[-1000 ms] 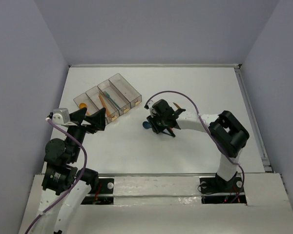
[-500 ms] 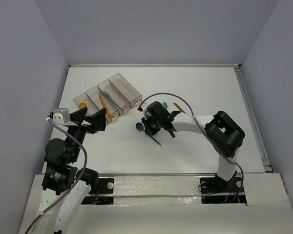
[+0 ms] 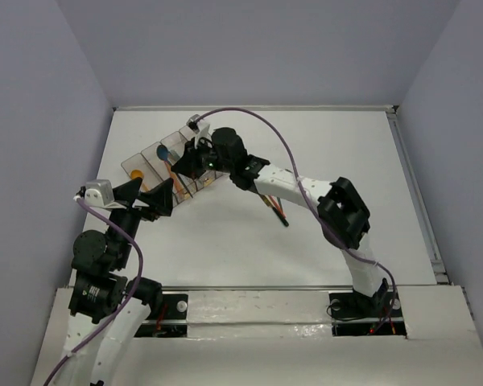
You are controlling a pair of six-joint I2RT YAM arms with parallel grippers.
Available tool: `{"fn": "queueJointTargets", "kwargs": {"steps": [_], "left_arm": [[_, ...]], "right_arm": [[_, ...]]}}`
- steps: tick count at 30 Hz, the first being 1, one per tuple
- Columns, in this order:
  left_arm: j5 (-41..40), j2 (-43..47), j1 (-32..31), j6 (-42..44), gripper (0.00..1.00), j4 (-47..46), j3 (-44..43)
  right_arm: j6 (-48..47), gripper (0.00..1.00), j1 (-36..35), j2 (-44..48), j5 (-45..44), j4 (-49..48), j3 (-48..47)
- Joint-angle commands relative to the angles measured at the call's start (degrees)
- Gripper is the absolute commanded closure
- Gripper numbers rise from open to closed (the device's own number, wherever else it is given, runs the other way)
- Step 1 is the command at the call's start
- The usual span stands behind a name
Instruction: Sort the eating utensils into containers
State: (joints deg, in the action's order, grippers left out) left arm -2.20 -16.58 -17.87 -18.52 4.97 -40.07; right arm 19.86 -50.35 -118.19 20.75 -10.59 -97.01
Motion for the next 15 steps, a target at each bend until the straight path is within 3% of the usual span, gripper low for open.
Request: {"fn": "queueJointTargets", "kwargs": {"steps": [1, 7, 15], "left_arm": [[-0.53, 0.76, 0.38, 0.24, 0.01, -2.60, -0.27], [-0.70, 1.20, 0.38, 0.07, 0.01, -2.60, -0.27], [-0.35, 1.29, 0.38, 0.07, 0.01, -2.69, -0.18]], "right_arm": [[7.47, 1.00, -1.33, -11.32, 2.45, -7.33, -13.18], [7.13, 1.00, -2.47, -26.02, 0.44, -1.64, -37.68], [2.83, 1.00, -3.52, -37.89, -5.98, 1.44, -49.67]]}}
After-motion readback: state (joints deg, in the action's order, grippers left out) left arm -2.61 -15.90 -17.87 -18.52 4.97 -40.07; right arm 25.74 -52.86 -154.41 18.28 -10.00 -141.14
